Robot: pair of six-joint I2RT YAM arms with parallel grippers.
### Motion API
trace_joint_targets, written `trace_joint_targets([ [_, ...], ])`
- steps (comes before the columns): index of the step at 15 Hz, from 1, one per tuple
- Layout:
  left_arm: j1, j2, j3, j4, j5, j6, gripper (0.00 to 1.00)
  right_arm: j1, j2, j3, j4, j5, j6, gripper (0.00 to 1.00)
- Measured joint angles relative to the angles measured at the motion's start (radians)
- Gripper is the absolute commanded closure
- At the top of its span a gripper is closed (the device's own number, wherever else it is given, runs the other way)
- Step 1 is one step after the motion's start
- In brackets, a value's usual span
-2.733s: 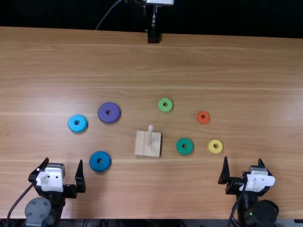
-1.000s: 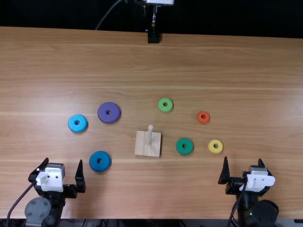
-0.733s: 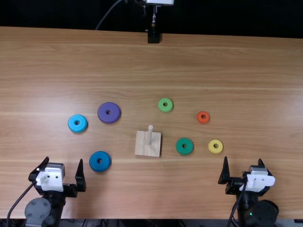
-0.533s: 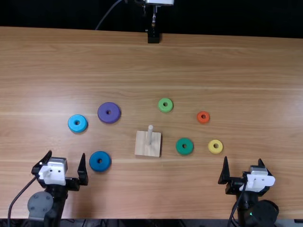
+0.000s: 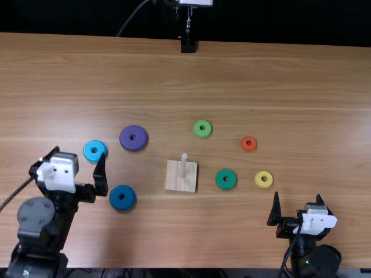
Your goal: Build the Hanoi tower: stack the rings onto the peg from bottom to top in this color order: purple, dark blue, light blue, dark green, light green, yellow, orange.
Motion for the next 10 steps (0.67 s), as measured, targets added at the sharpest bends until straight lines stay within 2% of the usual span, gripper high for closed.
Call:
trace_joint_targets([
  [3,-0.083,0.15,0.18,-0.132,-0.01,-0.001,0.0,0.0,0.0,0.0,0.0,0.0,0.0,0.0],
  [4,-0.129,0.182,0.198,-0.144,-0.02,0.0,0.0,0.0,0.0,0.0,0.0,0.0,0.0,0.0],
  [6,-0.172,0.182,0.198,-0.151,-0.031,0.002,0.0,0.0,0.0,0.0,0.0,0.0,0.0,0.0],
  [7,-0.165,0.165,0.198,-0.153,-0.029,0.002,0.0,0.0,0.0,0.0,0.0,0.0,0.0,0.0],
  [9,-0.065,0.074,0.178,-0.135,-0.017,0.002,0.0,0.0,0.0,0.0,0.0,0.0,0.0,0.0],
  [10,-0.006,0.027,0.147,-0.137,0.016,0.001,0.0,0.0,0.0,0.0,0.0,0.0,0.0,0.0],
])
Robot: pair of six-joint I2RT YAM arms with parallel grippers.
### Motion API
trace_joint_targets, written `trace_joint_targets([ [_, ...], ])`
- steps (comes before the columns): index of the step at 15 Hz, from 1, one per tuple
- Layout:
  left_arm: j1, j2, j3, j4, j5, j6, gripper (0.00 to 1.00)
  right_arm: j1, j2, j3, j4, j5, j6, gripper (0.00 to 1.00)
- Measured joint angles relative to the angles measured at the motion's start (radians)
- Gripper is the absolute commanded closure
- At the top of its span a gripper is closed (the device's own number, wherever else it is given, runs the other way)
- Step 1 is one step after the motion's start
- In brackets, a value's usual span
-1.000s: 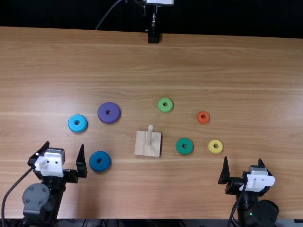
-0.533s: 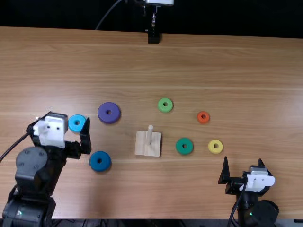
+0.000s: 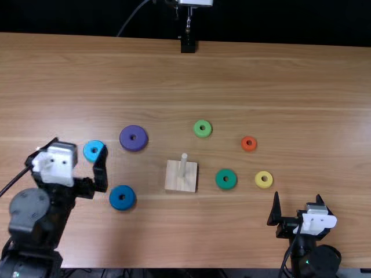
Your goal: Build the Hanoi tower: stack the rings onto the peg from bottom to top in this color order: purple, dark blue, light blue, dark green, light green, yellow, orange.
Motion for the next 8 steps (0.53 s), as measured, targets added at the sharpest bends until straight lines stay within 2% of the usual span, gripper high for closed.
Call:
trace_joint_targets([
  [2,0.069,-0.054,-0.051,-0.022,0.11,-0.001,0.0,0.0,0.0,0.0,0.0,0.0,0.0,0.0],
  [4,0.088,-0.047,-0.053,-0.072,0.181,0.0,0.0,0.0,0.0,0.0,0.0,0.0,0.0,0.0],
  [6,0.088,-0.015,-0.033,-0.094,0.212,0.0,0.0,0.0,0.0,0.0,0.0,0.0,0.0,0.0],
  [8,0.086,0.017,-0.001,-0.093,0.221,0.002,0.0,0.0,0.0,0.0,0.0,0.0,0.0,0.0],
])
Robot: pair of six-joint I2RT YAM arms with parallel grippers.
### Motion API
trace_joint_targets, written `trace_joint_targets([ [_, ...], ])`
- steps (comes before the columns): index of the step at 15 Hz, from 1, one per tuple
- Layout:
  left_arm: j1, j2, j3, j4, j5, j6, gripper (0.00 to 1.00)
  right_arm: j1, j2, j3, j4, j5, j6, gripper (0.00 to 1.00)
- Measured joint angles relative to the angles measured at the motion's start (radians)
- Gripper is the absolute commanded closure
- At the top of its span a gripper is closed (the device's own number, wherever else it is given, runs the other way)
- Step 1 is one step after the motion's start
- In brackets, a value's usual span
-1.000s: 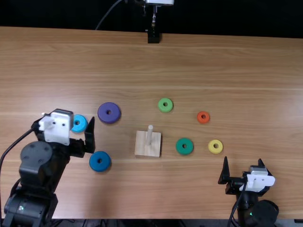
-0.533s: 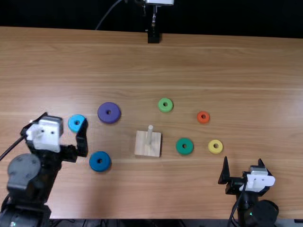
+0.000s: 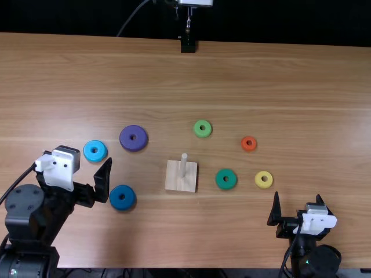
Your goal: Build the Hanoi tower: stack the rings onto the peg from bottom to top in this color order: purple, dark blue, light blue, dark green, light green, yellow, orange.
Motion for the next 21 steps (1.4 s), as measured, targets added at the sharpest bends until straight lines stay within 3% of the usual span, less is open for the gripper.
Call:
trace_joint_targets([
  [6,-0.059,0.143,0.145,0.003,0.0,0.0,0.0,0.0,0.0,0.0,0.0,0.0,0.0,0.0],
  [7,-0.074,0.149,0.144,0.004,-0.01,0.0,0.0,0.0,0.0,0.0,0.0,0.0,0.0,0.0],
  [10,-0.122,0.145,0.144,0.008,-0.081,0.031,0.0,0.0,0.0,0.0,0.0,0.0,0.0,0.0],
  [13,-0.124,0.129,0.144,0.005,-0.109,0.082,0.0,0.0,0.0,0.0,0.0,0.0,0.0,0.0],
  [21,-0.124,0.073,0.142,0.001,-0.119,0.106,0.0,0.0,0.0,0.0,0.0,0.0,0.0,0.0],
])
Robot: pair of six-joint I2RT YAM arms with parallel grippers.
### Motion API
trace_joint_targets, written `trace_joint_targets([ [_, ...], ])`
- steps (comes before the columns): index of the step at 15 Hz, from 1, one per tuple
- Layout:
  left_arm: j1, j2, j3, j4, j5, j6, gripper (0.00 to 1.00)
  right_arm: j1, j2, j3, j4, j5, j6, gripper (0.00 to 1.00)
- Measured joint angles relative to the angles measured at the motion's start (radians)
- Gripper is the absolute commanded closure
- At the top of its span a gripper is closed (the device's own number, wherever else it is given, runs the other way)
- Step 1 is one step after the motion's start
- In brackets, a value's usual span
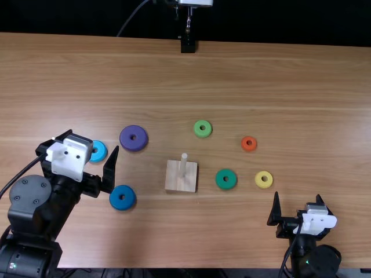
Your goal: Build the Hanoi tower: stack the rings onto the peg from bottom to top in this color order: purple, dark blue, light blue, dark green, light green, yellow, orange.
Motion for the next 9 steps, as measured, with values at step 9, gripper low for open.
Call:
trace_joint_targets([
  [9,-0.038,-0.078,-0.083,-0.006,0.01,0.0,0.0,0.0,0.0,0.0,0.0,0.0,0.0,0.0],
])
